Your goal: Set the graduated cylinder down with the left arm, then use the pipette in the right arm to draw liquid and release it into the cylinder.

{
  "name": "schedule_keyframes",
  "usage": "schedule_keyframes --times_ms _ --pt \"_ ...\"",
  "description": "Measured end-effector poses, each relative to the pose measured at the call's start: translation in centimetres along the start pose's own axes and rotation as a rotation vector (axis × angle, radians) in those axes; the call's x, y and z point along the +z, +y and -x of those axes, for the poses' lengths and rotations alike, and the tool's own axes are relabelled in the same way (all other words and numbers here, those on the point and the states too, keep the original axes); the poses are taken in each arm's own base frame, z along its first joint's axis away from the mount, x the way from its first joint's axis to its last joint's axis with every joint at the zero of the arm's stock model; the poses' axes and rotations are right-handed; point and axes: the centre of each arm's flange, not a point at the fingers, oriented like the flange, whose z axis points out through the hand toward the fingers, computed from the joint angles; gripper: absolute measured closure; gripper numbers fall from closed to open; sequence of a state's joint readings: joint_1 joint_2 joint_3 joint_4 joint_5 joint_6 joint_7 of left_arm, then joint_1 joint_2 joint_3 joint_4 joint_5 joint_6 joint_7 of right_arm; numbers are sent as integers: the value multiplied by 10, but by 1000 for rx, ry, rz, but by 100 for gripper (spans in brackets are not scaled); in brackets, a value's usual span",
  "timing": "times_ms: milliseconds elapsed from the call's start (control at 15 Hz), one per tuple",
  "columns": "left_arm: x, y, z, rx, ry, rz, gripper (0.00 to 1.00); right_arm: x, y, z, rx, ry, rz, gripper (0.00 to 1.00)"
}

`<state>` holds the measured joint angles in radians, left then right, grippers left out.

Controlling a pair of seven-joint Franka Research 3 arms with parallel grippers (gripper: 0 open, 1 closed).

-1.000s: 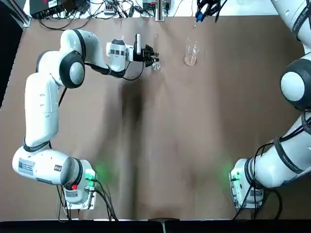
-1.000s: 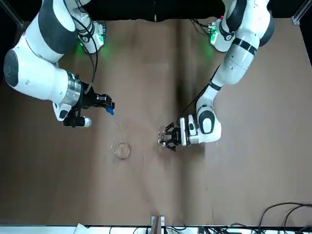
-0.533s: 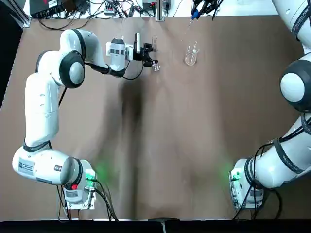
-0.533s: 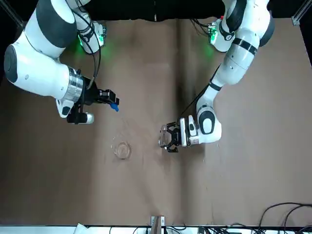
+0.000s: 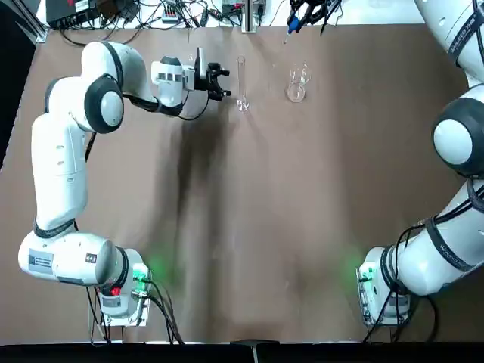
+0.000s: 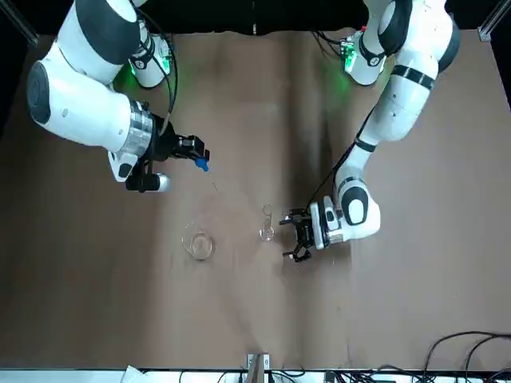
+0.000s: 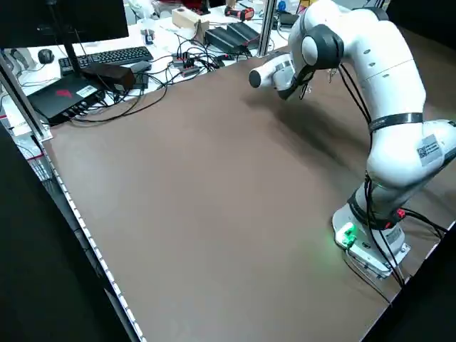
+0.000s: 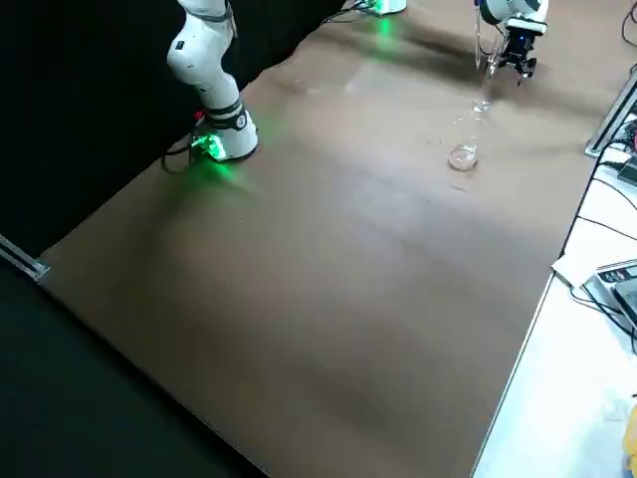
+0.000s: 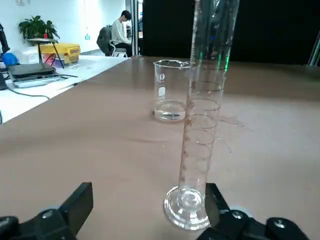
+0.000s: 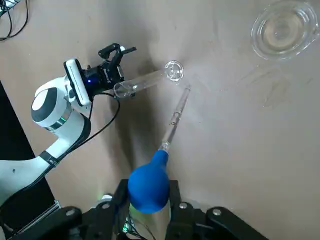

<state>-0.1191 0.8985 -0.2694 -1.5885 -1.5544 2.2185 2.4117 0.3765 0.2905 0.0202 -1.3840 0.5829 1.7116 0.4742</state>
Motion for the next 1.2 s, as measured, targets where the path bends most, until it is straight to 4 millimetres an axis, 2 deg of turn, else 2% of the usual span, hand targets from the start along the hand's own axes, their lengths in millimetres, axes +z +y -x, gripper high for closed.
schedule_keyframes --times_ms 200,600,1000,1200 --pt "-41 -12 -11 14 -81 10 1 0 -3 2 0 0 -1 63" --pt "-132 -48 -68 -91 -326 31 1 5 -11 8 0 -6 1 64" --pt "-192 -68 -141 -232 -538 32 1 1 -18 10 3 -14 -42 64" --pt "-218 -68 -191 -257 -632 -38 1 -4 -24 11 7 -13 -90 64"
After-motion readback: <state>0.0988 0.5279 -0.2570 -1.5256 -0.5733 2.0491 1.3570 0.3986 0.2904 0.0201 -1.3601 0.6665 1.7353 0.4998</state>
